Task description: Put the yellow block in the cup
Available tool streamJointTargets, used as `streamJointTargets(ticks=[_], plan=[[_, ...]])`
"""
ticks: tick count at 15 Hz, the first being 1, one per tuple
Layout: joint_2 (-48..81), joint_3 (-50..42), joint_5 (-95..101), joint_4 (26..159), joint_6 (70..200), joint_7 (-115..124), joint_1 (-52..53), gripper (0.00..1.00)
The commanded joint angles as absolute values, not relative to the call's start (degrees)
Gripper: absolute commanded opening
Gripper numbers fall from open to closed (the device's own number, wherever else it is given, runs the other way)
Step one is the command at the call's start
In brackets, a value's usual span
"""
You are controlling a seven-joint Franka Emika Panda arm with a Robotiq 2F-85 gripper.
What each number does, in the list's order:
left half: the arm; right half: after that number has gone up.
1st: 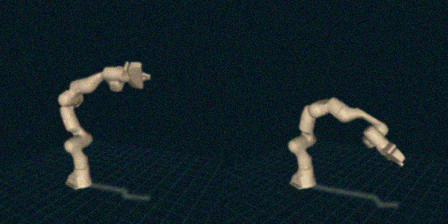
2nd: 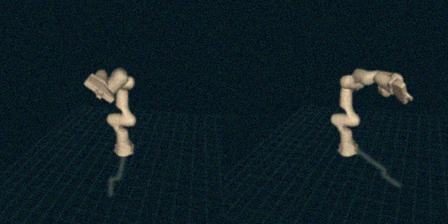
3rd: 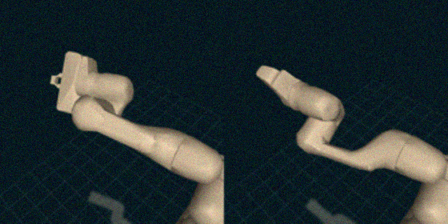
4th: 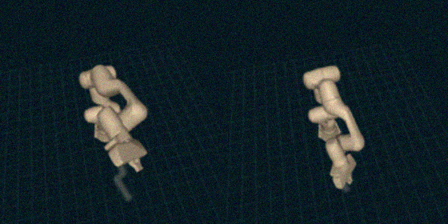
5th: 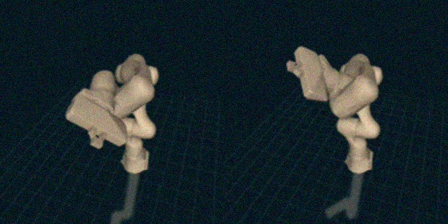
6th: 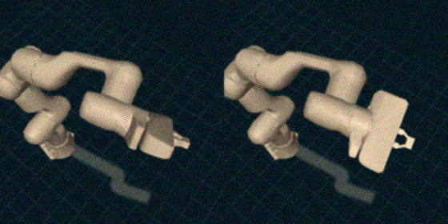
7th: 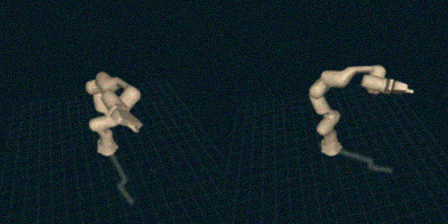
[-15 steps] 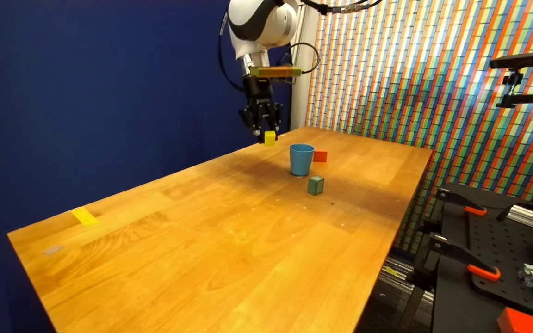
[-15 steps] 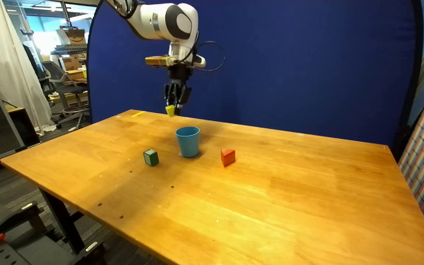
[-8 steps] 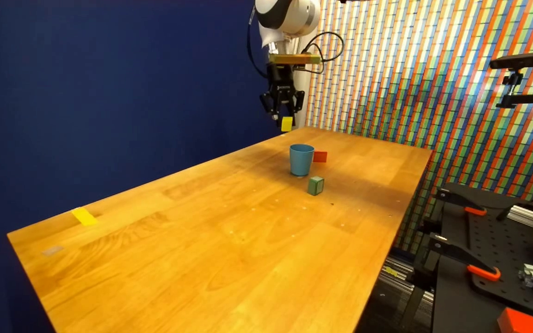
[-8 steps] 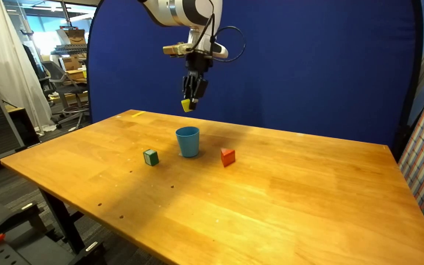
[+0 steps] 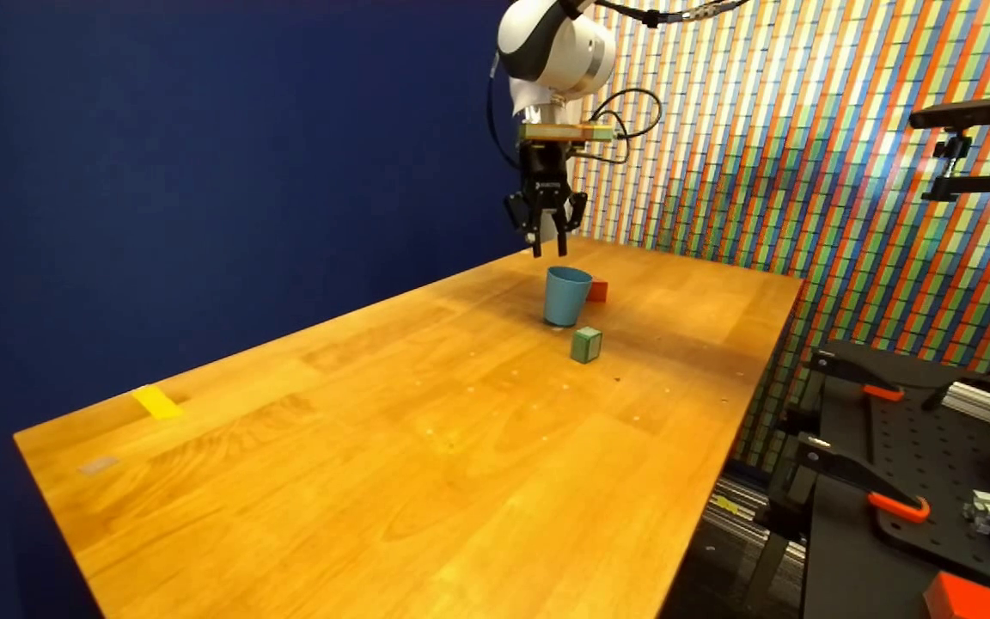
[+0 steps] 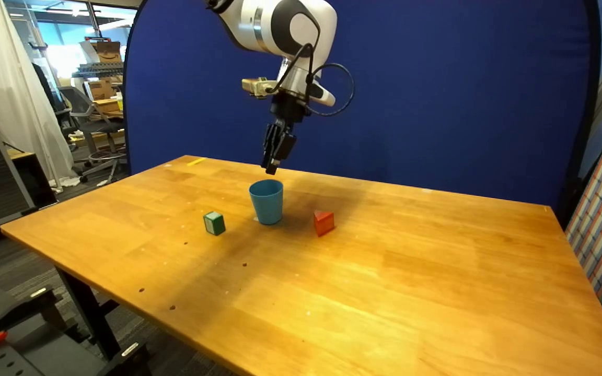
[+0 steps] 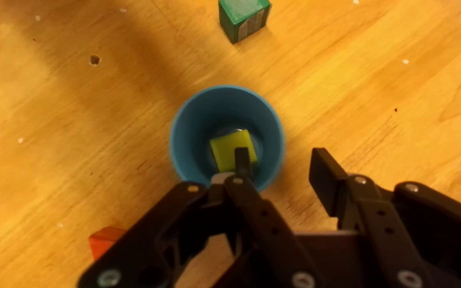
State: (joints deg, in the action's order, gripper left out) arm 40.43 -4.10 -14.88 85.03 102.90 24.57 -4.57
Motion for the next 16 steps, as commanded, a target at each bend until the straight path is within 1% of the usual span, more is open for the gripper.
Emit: streamJointTargets(ticks=[1, 2, 3, 4, 6, 8, 9, 11, 12, 16], plan=[[39.1, -3.8, -18.7, 87.9, 104.6, 24.1, -5.7, 0.27], [39.1, -3.8, -18.8, 88.1, 104.4, 23.6, -5.7, 0.67], [38.4, -3.8, -18.6, 88.4, 104.2, 22.9, -5.4, 0.63], [38.0, -3.8, -18.2, 88.7, 104.2, 22.5, -5.2, 0.63], [36.2, -3.8, -16.8, 89.4, 104.3, 20.6, -4.5, 0.75], [33.0, -4.4, -14.3, 90.6, 104.3, 19.7, -3.2, 0.91], [38.4, -4.0, -16.0, 86.7, 103.1, 21.3, -4.2, 0.72], [36.0, -4.0, -15.1, 87.4, 103.1, 21.1, -3.7, 0.88], [35.3, -4.0, -14.9, 87.8, 103.1, 21.0, -3.5, 0.91], [34.7, -4.1, -14.8, 88.8, 103.1, 20.8, -3.5, 0.91]])
